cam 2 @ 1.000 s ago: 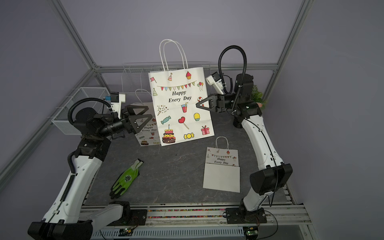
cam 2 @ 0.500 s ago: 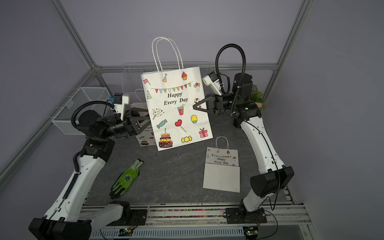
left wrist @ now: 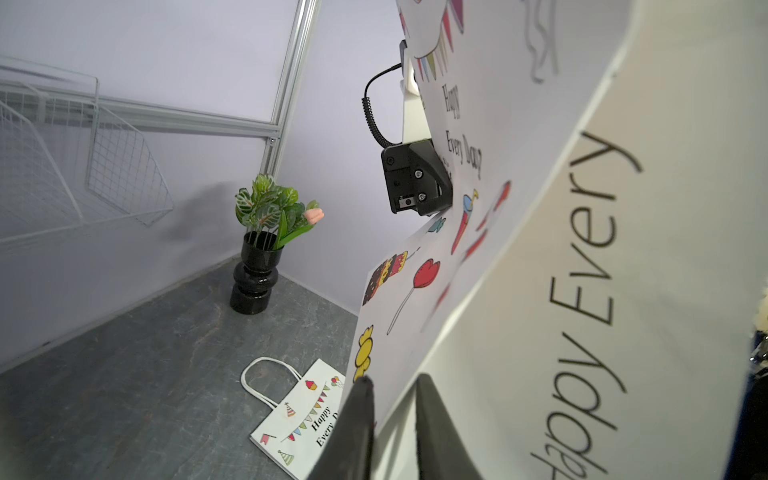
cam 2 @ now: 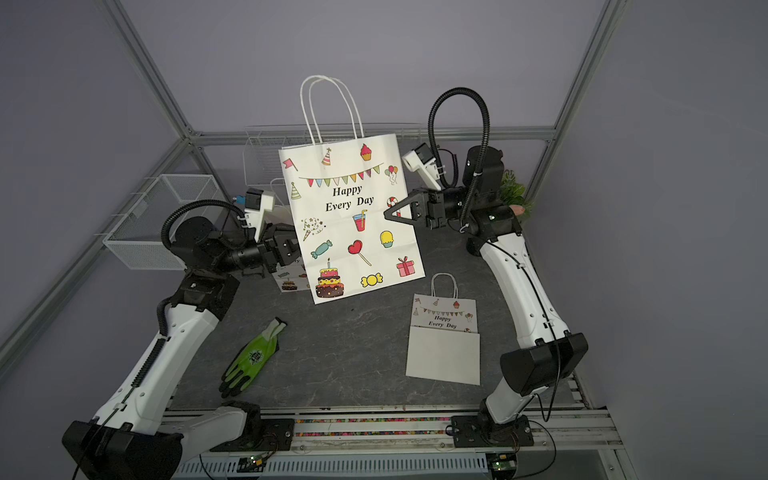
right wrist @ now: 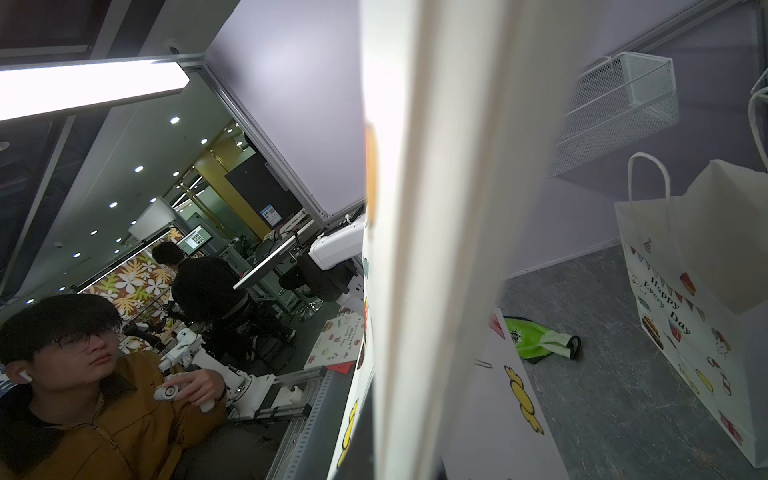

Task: Put away the paper bag
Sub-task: Press the paper bag.

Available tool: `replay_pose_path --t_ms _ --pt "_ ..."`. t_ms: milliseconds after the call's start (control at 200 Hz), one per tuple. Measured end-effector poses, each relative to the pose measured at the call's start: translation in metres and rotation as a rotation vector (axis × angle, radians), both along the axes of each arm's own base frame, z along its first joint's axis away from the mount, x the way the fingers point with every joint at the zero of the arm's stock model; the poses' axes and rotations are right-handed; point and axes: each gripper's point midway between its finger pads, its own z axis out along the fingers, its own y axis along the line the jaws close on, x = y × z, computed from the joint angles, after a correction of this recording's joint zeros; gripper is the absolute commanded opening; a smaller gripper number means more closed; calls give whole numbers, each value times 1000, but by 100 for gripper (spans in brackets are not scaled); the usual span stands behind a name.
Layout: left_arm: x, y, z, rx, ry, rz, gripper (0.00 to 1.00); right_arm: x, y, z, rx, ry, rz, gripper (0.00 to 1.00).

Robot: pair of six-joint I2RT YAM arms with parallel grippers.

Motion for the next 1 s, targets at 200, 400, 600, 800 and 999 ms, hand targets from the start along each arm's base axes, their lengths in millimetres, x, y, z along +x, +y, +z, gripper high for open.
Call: replay_pose_path --t_ms 200,400,600,800,999 --pt "0 0 -1 0 6 2 0 1 0 0 -2 7 -7 28" --pt "2 0 -2 2 19 6 0 2 2 0 -5 19 -30 52" --pt "5 -1 -4 -2 46 10 0 -8 3 5 1 4 -49 36" --pt "4 -2 -1 -11 49 5 0 -16 0 12 7 -22 -80 7" --pt "2 -3 1 -14 42 4 37 -9 -3 7 -7 -1 -128 6"
